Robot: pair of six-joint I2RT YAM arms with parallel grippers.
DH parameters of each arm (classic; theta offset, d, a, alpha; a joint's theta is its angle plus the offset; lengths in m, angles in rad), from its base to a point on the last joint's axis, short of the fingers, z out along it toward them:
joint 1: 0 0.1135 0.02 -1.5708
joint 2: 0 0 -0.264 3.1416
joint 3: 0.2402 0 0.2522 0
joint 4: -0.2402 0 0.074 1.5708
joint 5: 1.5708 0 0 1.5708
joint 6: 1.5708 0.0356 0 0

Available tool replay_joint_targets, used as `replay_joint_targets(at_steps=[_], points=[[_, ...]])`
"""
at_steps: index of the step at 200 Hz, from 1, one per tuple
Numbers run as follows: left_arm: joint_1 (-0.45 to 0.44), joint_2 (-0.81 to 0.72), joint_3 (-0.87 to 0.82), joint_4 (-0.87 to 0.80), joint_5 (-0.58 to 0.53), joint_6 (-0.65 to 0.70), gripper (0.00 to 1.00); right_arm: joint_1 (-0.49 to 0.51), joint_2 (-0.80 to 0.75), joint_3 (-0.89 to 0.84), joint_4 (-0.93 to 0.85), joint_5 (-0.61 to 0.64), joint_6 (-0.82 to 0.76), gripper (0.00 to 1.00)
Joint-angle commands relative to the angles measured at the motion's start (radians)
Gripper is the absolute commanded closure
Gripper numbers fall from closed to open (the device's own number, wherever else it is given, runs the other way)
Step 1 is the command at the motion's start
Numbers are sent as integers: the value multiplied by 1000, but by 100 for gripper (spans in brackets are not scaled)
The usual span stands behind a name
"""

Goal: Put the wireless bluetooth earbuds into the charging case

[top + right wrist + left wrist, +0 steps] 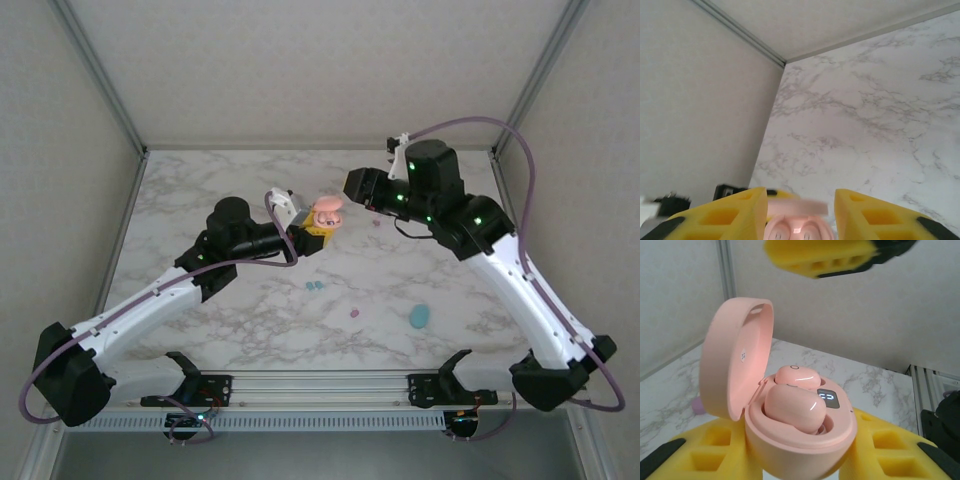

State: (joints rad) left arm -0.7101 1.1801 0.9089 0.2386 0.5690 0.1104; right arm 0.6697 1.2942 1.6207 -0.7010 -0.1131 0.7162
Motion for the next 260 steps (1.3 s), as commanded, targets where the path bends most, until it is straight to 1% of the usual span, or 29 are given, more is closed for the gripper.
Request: replay_joint_targets(at_steps=[1, 29, 52, 71, 90, 115, 141, 145, 156, 189, 232, 240, 251, 260], points=[[-6, -28, 42, -21, 44, 29, 67, -8, 63, 70, -51, -7, -30, 56], [-6, -36, 44, -20, 36, 23, 67, -9, 146, 129, -98, -96, -52, 53], [-7, -45, 40, -12, 10, 11, 67, -9, 179, 137, -129, -170, -70, 52], [-7, -51, 35, 0, -23, -3, 67, -8, 166, 102, -132, -223, -84, 52], [-7, -51, 31, 16, -39, -11, 67, -10, 120, 33, -99, -248, -73, 51], [-7, -43, 35, 26, -37, -17, 67, -23, 40, -74, 1, -309, -27, 49], [-7, -38, 36, 46, -30, -30, 67, -55, -30, -182, 115, -384, 48, 43], [-7, -38, 37, 47, -26, -30, 66, -60, -42, -204, 145, -406, 65, 40], [-7, -37, 39, 53, -17, -38, 67, -75, -62, -253, 222, -460, 108, 37], [-6, -33, 45, 94, 3, -71, 67, -108, -63, -354, 429, -654, 237, 36], [-6, -30, 54, 131, -9, -95, 66, -110, -53, -446, 692, -772, 391, 43], [-6, -27, 53, 143, -9, -104, 66, -111, -56, -463, 739, -786, 417, 46], [-5, -23, 53, 157, -10, -115, 66, -111, -62, -475, 769, -788, 434, 51], [-5, -22, 54, 162, -13, -120, 66, -111, -67, -479, 772, -790, 436, 52]])
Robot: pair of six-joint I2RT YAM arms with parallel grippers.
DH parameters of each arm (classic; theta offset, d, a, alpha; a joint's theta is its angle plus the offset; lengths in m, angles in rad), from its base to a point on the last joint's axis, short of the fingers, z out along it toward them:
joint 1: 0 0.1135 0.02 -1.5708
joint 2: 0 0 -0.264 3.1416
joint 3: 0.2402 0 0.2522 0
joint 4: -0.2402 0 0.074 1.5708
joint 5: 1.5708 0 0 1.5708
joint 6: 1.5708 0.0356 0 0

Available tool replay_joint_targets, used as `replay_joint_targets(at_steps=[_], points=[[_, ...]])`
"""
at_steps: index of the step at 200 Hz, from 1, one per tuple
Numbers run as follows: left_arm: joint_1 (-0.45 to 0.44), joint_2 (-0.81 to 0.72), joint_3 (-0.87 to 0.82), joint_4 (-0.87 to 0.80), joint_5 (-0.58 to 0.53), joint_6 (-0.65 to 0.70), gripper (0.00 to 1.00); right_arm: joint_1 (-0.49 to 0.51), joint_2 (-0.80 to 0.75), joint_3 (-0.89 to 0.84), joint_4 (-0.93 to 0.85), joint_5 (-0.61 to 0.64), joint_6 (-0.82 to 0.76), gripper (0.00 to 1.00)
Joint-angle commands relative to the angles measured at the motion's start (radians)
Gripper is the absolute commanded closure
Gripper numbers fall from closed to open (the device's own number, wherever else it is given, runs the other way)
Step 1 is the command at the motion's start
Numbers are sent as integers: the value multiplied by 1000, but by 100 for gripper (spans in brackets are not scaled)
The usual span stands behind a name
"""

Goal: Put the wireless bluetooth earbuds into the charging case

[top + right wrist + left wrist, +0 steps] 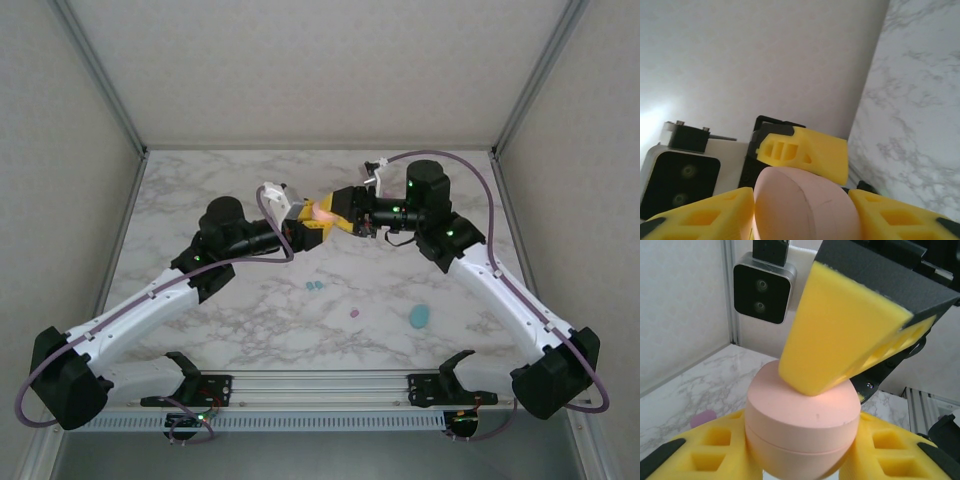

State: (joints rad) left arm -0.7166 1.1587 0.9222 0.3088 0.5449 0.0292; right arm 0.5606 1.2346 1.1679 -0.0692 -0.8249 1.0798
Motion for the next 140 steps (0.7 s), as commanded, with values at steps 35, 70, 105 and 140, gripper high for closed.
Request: replay_joint_targets(at_steps=[35, 70, 105, 140], points=[[2, 4, 49, 82, 13, -32, 66, -4, -35, -51, 175, -75, 87, 59], [2, 11, 65, 28, 8, 2, 64, -6, -42, -57, 166, -63, 89, 67], [2, 16, 88, -65, -6, 61, 62, -11, -59, -71, 148, -13, 95, 74], [2, 27, 101, -132, -26, 99, 59, -16, -66, -98, 170, 26, 126, 79]])
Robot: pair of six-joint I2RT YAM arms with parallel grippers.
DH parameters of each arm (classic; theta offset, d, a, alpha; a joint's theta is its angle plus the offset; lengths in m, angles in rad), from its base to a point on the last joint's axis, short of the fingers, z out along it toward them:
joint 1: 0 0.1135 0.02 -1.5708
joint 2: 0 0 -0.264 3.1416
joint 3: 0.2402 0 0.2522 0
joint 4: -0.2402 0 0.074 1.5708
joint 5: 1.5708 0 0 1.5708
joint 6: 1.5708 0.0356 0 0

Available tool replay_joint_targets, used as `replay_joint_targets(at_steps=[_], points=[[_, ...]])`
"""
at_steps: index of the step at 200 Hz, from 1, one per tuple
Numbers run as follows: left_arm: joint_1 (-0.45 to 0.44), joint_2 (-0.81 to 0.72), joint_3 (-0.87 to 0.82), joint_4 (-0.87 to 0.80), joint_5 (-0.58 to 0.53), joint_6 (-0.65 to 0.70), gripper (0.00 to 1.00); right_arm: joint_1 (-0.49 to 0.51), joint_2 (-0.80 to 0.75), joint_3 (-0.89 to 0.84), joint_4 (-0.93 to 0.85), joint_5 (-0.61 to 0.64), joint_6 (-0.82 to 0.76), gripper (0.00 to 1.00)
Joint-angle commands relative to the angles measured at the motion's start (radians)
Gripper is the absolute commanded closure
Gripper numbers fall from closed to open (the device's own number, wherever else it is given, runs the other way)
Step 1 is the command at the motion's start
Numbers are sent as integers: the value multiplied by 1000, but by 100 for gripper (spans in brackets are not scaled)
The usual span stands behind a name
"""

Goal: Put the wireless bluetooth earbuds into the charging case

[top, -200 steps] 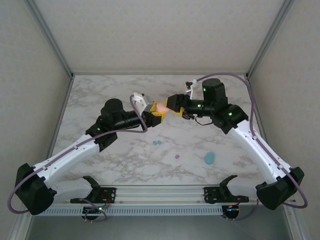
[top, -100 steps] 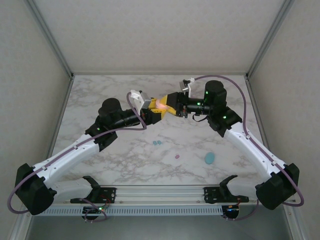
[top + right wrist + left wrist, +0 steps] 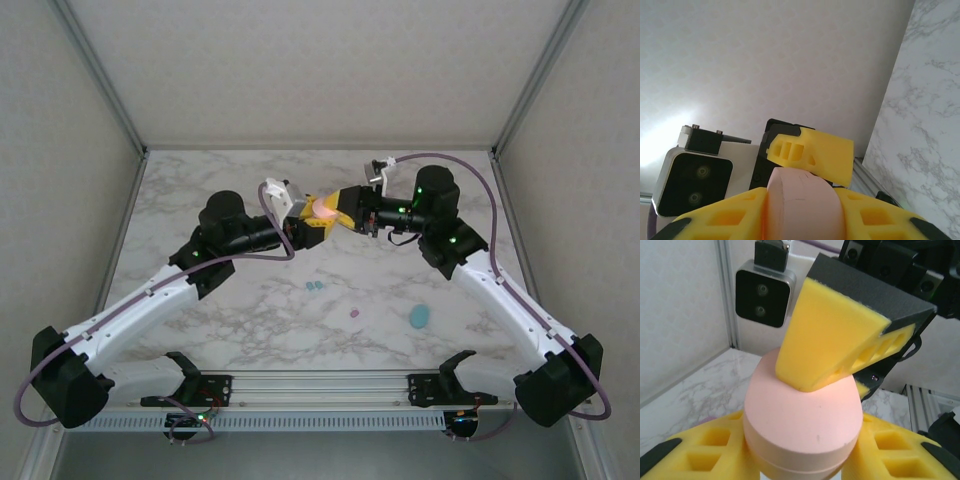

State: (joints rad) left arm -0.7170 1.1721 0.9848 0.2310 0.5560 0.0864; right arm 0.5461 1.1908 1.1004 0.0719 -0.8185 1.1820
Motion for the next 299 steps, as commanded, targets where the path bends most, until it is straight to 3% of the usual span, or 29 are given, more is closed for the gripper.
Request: replay_joint_targets(at_steps=[1, 96, 153, 182, 209, 230, 266, 299], points=[[2, 14, 38, -54, -38, 42, 59, -2, -22, -32, 31, 19, 24, 79], [2, 31, 42, -100, -86, 69, 52, -16, -10, -95, 86, 111, 92, 83], [11, 5, -19, -156, -152, 77, 47, -47, 35, -138, 25, 318, 41, 83], [43, -102, -100, -103, -244, -3, 46, -52, 205, -102, -35, 394, -67, 82], [72, -206, -150, -99, -382, -36, 43, -52, 436, -25, -3, 355, -126, 82], [90, -269, -179, -101, -479, -79, 36, -51, 602, 44, 93, 301, -113, 82], [106, -309, -180, -147, -502, -124, 34, -52, 817, 196, 60, 320, -139, 82], [108, -324, -166, -189, -510, -115, 33, -49, 913, 264, 43, 362, -131, 81]])
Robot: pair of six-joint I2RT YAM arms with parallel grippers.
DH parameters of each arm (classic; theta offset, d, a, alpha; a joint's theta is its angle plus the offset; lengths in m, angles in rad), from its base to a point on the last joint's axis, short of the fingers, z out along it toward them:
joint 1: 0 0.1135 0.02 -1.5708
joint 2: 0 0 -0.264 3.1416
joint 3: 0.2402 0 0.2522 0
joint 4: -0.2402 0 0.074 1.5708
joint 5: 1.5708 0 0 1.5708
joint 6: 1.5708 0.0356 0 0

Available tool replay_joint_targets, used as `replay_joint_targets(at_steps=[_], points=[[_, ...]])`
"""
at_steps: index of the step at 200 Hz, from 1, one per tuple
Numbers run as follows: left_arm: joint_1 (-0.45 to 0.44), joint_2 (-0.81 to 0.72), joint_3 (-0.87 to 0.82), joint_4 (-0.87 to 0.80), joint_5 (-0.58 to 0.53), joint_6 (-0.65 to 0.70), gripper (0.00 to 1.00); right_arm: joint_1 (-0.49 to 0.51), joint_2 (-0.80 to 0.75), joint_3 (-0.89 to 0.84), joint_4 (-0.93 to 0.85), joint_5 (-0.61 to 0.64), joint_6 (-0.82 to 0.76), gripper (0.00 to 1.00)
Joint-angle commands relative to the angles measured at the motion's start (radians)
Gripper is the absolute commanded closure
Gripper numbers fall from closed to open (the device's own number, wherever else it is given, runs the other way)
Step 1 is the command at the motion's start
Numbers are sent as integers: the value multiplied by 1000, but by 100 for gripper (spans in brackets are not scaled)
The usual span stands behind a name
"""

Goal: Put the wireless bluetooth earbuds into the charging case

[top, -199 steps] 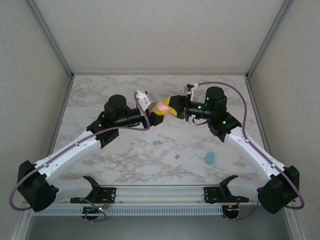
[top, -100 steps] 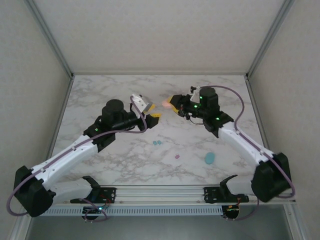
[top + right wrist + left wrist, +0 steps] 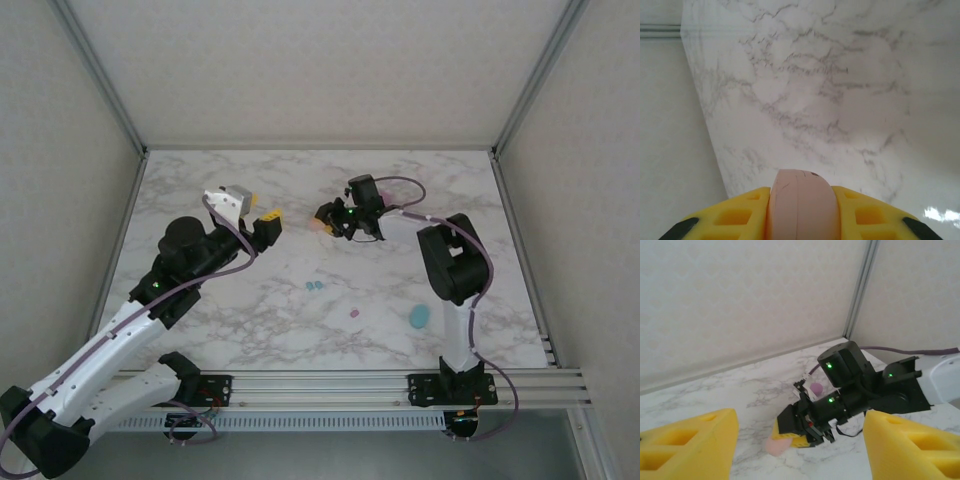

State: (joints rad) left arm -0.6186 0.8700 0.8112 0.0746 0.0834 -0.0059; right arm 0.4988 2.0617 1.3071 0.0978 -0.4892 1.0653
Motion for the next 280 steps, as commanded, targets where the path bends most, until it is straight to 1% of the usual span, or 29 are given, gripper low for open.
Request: replay_joint_targets(at_steps=[1, 37, 65, 99, 120, 147, 175, 197, 218, 234, 250, 280], points=[[10, -22, 8, -33, -37, -23, 33, -2, 44, 59, 15, 33, -15, 81], [13, -25, 13, -44, -41, -14, 32, 10, 95, 92, -53, 52, -25, 78], [13, -19, 12, -38, -33, -20, 32, 18, 96, 63, -78, 84, -24, 77], [13, -9, 17, -36, -28, -21, 32, 22, 74, 44, -148, 119, -44, 66], [13, -2, 21, -36, -25, -19, 32, 21, 41, 55, -245, 165, -88, 54], [14, 12, 28, -29, -15, -26, 32, 21, -15, 92, -393, 241, -175, 46], [13, 29, 35, -24, -5, -28, 32, 18, -70, 149, -550, 322, -296, 43], [14, 34, 39, -28, -5, -30, 31, 8, -131, 196, -650, 443, -408, 41], [14, 40, 43, -37, -4, -29, 29, -36, -168, 229, -675, 524, -540, 40], [16, 45, 49, -46, 8, -31, 29, -92, -165, 231, -629, 554, -644, 40], [15, 52, 57, -54, 15, -31, 28, -167, -124, 258, -608, 506, -730, 39], [16, 61, 77, -83, 34, -23, 28, -282, 21, 447, -727, 375, -823, 39]])
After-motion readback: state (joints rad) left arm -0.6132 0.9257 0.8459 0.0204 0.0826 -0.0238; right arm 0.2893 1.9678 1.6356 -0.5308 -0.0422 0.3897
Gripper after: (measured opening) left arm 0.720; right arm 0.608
